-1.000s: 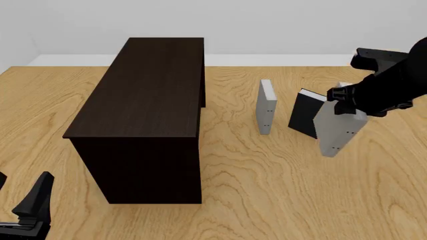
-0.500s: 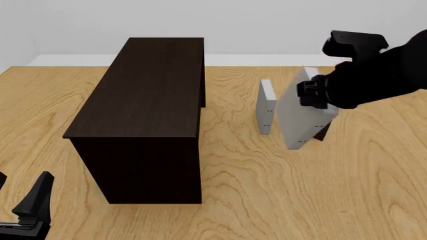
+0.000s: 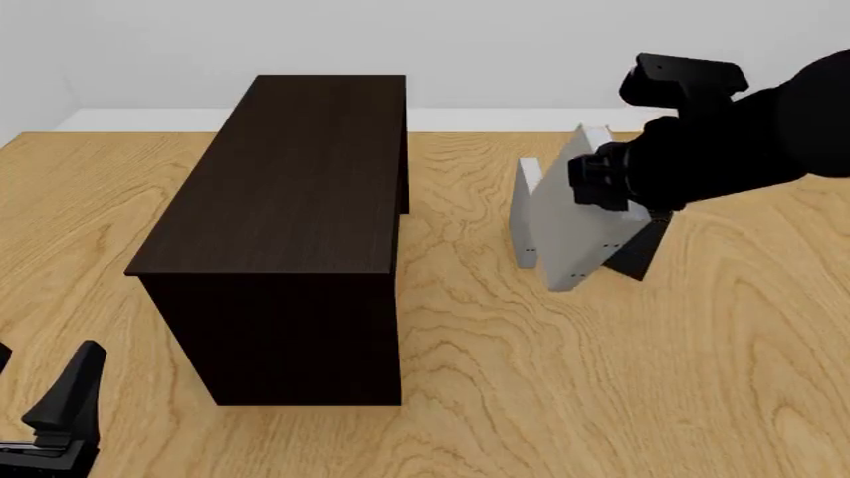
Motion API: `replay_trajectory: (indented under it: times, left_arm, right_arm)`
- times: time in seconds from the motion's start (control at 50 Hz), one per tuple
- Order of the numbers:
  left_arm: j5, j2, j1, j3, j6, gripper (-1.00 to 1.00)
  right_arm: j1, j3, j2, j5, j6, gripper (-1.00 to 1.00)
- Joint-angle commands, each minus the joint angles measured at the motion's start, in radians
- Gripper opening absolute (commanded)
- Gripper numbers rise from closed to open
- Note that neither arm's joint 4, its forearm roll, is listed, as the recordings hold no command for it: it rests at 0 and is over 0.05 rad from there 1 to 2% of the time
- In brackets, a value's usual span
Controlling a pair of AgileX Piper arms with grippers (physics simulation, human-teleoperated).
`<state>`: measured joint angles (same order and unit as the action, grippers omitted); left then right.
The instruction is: Pick up the book on the right and place it under the cabinet shelf.
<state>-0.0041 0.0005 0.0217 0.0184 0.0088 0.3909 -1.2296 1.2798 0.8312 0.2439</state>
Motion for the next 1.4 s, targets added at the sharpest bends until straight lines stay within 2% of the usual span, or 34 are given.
replay_trajectory:
  times: [0.02,0.12,0.26,0.44,0.6,0.9,1.04,1.08,1.26,1.3,1.4]
  left_arm:
    - [-0.001,0.000,0.000,-0.002,0.001,1.00]
    - [0.008,0.002,0.000,0.009,0.001,1.00]
    - [0.011,0.001,0.000,0.011,0.001,1.00]
    - [0.014,0.001,0.000,0.012,0.000,1.00]
    - [0.002,0.000,0.000,0.000,0.001,1.00]
    - [0.010,0.002,-0.001,0.009,0.001,1.00]
    - [0.003,0.000,-0.001,0.000,0.001,1.00]
    - [0.004,0.000,-0.001,0.000,0.001,1.00]
    - [0.003,0.000,-0.001,-0.001,0.001,1.00]
    - [0.003,0.000,-0.001,-0.001,0.001,1.00]
    - [0.012,0.002,-0.001,0.011,0.001,1.00]
  right_arm:
    - [-0.041,-0.007,0.070,-0.048,0.189,-1.00]
    - [-0.017,-0.015,0.110,-0.089,0.232,-1.00]
    - [0.026,0.039,0.128,-0.206,0.344,-1.00]
    - [0.041,0.106,0.165,-0.357,0.432,-1.00]
    - [0.031,0.123,0.195,-0.432,0.469,-1.00]
    - [-0.015,0.111,0.281,-0.522,0.496,-1.00]
    - [0.016,0.174,0.280,-0.610,0.561,-1.00]
    - [0.009,0.165,0.287,-0.611,0.555,-1.00]
    - [0.033,0.216,0.302,-0.711,0.616,-1.00]
    - [0.036,0.212,0.309,-0.713,0.611,-1.00]
    - [0.054,0.239,0.334,-0.783,0.639,-1.00]
